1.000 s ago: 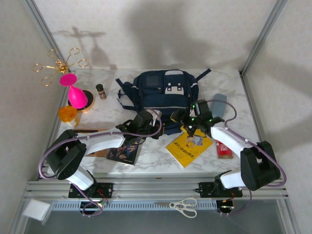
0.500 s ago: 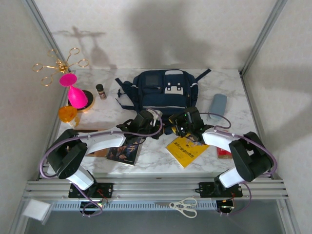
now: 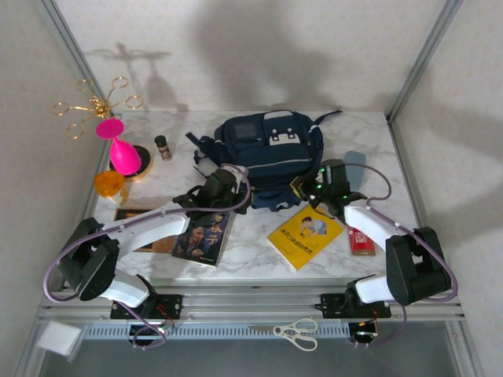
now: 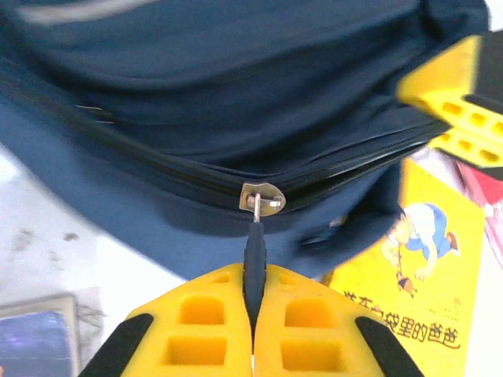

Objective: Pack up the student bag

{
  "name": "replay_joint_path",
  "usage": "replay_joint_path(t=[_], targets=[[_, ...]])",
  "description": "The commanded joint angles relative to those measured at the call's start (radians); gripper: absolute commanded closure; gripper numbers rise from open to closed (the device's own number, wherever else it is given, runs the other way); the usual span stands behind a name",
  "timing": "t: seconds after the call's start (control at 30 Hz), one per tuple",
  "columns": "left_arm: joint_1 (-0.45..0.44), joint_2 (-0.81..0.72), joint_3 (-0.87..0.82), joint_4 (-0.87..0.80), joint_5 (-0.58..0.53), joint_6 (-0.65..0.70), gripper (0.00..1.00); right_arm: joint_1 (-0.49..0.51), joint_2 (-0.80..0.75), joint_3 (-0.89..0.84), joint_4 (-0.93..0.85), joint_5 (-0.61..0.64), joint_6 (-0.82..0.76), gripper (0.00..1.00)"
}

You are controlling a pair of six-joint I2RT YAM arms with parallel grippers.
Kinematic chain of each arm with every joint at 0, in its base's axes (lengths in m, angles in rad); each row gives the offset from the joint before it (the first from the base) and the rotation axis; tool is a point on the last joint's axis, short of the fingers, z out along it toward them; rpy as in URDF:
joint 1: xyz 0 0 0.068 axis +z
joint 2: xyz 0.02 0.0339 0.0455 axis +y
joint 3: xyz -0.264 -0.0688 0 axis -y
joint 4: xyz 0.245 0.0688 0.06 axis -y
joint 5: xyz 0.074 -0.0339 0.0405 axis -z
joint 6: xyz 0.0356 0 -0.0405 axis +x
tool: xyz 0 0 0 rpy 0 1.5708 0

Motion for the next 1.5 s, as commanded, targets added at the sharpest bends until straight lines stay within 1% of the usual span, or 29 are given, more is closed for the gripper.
replay_joint_path(t=[0.0,0.07,0.13,0.17,0.2,0.27,0.3,0.33,0.37,0.4,0.43,0.5,0.6,0.67,0.73,0.77,0.83,0.9,0.97,1.03,1.1,1.17,1.33,1.47], targets=[[0.043,-0.031,-0.036,-0.003,0.053,0.043,1.0,-0.118,0.03,0.108,-0.079,-0.062,-0.23,1.0],[0.044,0.003,-0.02,0.015,0.087,0.051,1.0,-0.127,0.057,0.169,-0.133,-0.059,-0.282,0.99],[0.045,0.039,-0.002,0.039,0.125,0.051,1.0,-0.124,0.059,0.177,-0.131,-0.047,-0.277,0.93],[0.044,0.051,0.003,0.06,0.143,0.044,1.0,-0.123,0.059,0.176,-0.129,-0.049,-0.267,0.84],[0.044,0.061,0.002,0.087,0.154,0.034,1.0,-0.122,0.06,0.183,-0.149,-0.047,-0.26,0.69],[0.044,0.074,0.003,0.119,0.148,0.015,1.0,-0.119,0.055,0.218,-0.232,-0.039,-0.27,0.49],[0.044,0.079,0.007,0.123,0.143,0.012,1.0,-0.11,0.044,0.242,-0.295,-0.013,-0.277,0.41],[0.044,0.085,0.013,0.123,0.14,0.009,1.0,-0.1,0.029,0.256,-0.345,0.021,-0.277,0.36],[0.043,0.09,0.015,0.132,0.143,0.004,1.0,-0.082,0.004,0.257,-0.384,0.058,-0.266,0.3],[0.041,0.091,0.012,0.145,0.149,0.002,1.0,-0.061,-0.024,0.238,-0.395,0.068,-0.244,0.25],[0.038,0.092,0.011,0.157,0.153,0.0,1.0,-0.043,-0.05,0.213,-0.39,0.065,-0.211,0.22],[0.033,0.098,0.009,0.169,0.154,0.0,1.0,0.012,-0.101,0.136,-0.326,0.042,-0.105,0.19],[0.026,0.107,0.008,0.175,0.156,-0.001,1.0,0.132,-0.125,0.039,-0.191,0.048,0.088,0.16],[0.023,0.106,0.006,0.177,0.158,0.003,1.0,0.172,-0.101,0.007,-0.084,0.04,0.205,0.16],[0.023,0.107,0.006,0.176,0.158,0.003,1.0,0.213,-0.073,-0.012,0.025,0.061,0.317,0.16],[0.021,0.106,0.006,0.174,0.159,0.004,1.0,0.234,-0.054,0.0,0.052,0.083,0.357,0.15],[0.019,0.106,0.006,0.17,0.156,0.005,1.0,0.264,-0.02,0.026,0.058,0.143,0.419,0.14],[0.018,0.107,0.006,0.169,0.153,0.008,1.0,0.287,0.01,0.021,0.112,0.178,0.509,0.13],[0.015,0.109,0.007,0.169,0.152,0.01,1.0,0.317,0.043,0.021,0.154,0.225,0.589,0.14],[0.013,0.114,0.01,0.163,0.152,0.014,1.0,0.336,0.084,0.045,0.149,0.261,0.638,0.16],[0.013,0.115,0.011,0.161,0.152,0.018,1.0,0.349,0.121,0.05,0.179,0.277,0.701,0.21],[0.012,0.114,0.009,0.16,0.151,0.021,1.0,0.356,0.152,0.067,0.185,0.318,0.726,0.28],[0.012,0.113,0.009,0.148,0.139,0.032,1.0,0.344,0.251,0.165,0.132,0.302,0.655,0.54],[0.012,0.1,0.0,0.14,0.117,0.038,1.0,0.342,0.296,0.18,0.143,0.265,0.613,0.74]])
